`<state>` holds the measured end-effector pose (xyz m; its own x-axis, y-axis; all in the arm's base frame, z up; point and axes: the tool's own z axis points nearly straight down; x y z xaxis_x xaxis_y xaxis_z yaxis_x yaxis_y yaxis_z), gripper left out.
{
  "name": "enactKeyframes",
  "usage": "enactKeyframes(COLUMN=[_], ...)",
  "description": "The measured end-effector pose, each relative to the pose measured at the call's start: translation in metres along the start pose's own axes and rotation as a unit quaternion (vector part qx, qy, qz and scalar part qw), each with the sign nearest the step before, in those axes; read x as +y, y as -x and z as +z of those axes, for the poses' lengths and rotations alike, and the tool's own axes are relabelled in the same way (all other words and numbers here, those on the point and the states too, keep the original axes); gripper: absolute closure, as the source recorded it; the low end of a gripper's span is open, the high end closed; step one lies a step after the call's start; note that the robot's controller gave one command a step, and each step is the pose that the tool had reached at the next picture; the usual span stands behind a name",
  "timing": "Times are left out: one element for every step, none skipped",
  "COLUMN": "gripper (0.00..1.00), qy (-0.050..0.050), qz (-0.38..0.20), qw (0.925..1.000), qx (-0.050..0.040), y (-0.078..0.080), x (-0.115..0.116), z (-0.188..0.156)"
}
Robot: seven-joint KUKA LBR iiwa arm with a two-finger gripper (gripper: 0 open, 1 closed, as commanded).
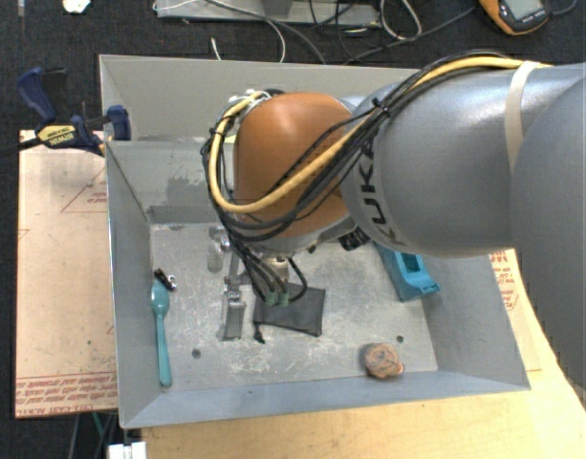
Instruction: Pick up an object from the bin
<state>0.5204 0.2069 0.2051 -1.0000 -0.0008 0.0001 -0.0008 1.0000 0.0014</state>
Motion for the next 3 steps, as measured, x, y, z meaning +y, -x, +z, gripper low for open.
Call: enactKeyframes(gripper=[0.00,0.00,0.00], qy=[0.001,0.003,0.002], qz=[-0.006,-0.047,-0.011], qw=[1.0000,0.9989,0.9999], qx=[-0.0024,-0.0052,-0.0030], y=[0.004,0.016,0.042], x=[-0.030,-0.041,-0.089], z=[0.055,0.115,0.130])
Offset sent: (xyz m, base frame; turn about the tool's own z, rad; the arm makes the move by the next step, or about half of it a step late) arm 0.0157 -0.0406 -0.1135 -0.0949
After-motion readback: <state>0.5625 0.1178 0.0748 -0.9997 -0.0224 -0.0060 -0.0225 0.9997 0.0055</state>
